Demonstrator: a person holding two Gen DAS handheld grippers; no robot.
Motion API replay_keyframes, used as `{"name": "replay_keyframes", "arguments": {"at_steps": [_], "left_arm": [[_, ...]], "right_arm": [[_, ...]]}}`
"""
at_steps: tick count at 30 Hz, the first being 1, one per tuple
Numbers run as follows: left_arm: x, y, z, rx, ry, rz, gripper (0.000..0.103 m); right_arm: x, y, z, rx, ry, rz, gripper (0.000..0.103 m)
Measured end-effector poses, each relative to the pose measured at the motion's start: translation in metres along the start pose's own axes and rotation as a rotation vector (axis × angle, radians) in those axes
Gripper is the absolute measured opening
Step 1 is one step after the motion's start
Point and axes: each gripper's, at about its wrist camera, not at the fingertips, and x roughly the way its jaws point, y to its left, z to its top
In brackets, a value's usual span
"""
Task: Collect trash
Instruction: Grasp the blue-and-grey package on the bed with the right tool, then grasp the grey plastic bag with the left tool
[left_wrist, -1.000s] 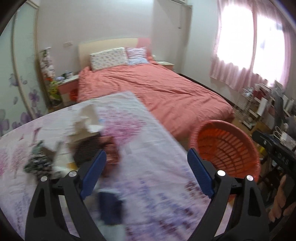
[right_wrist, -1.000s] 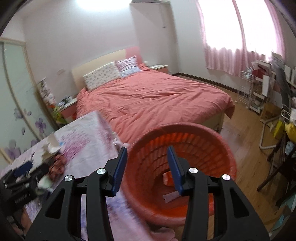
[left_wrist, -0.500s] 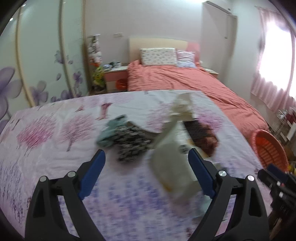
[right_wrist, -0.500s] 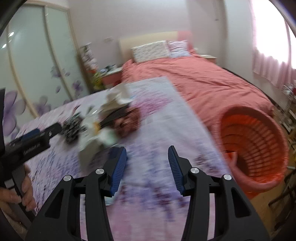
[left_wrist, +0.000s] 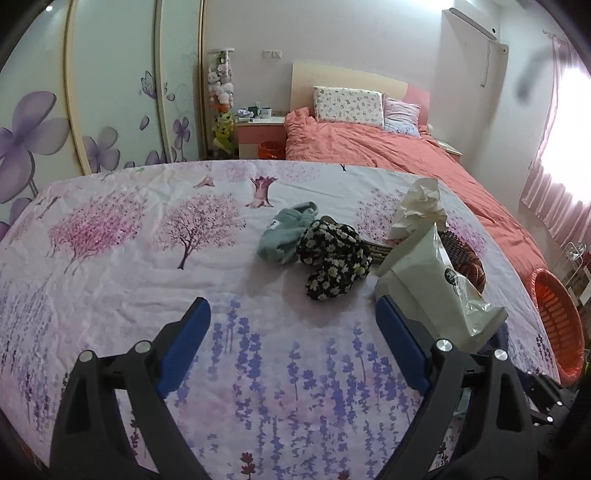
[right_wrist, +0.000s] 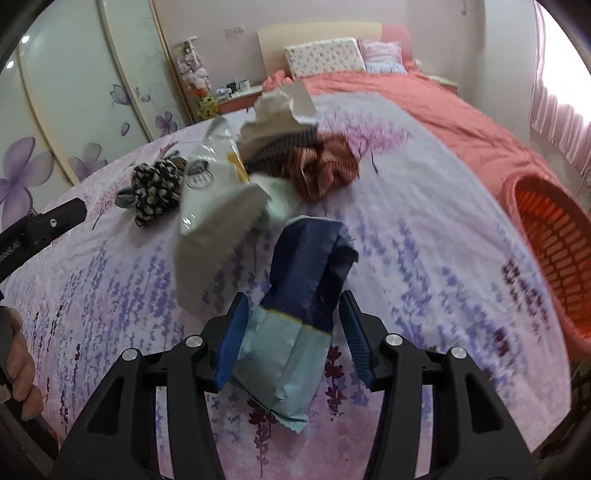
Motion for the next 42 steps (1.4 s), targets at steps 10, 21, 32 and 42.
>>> {"name": "replay_keyframes", "arguments": {"at_steps": [10,21,32,42], "left_arm": [[0.009,-0.044,-0.005,0.025,0.032,-0.083,0.094],[0.032,-0.112,0.009,0.058,0.063,-0.109,0.099],[0.067,-0.096,-0.016,0.02,0.219,-0.136,0.09],[0.057,-0.085,-0.021,0.033,0.206,-0.204,0.053]], "right_arm": [[-0.013,-0.024,-0.003,0.026,-0.028,-0.025,0.038],[-0.03,-0.078,-0.001,0.1,-0.068,-0.103,0.038],[-0.033,-0.091,-0.005,0.109,-0.068,-0.089,0.038],[-0.039,-0.097,-0.005,0.119,-0.075,-0.093,0.038]]}}
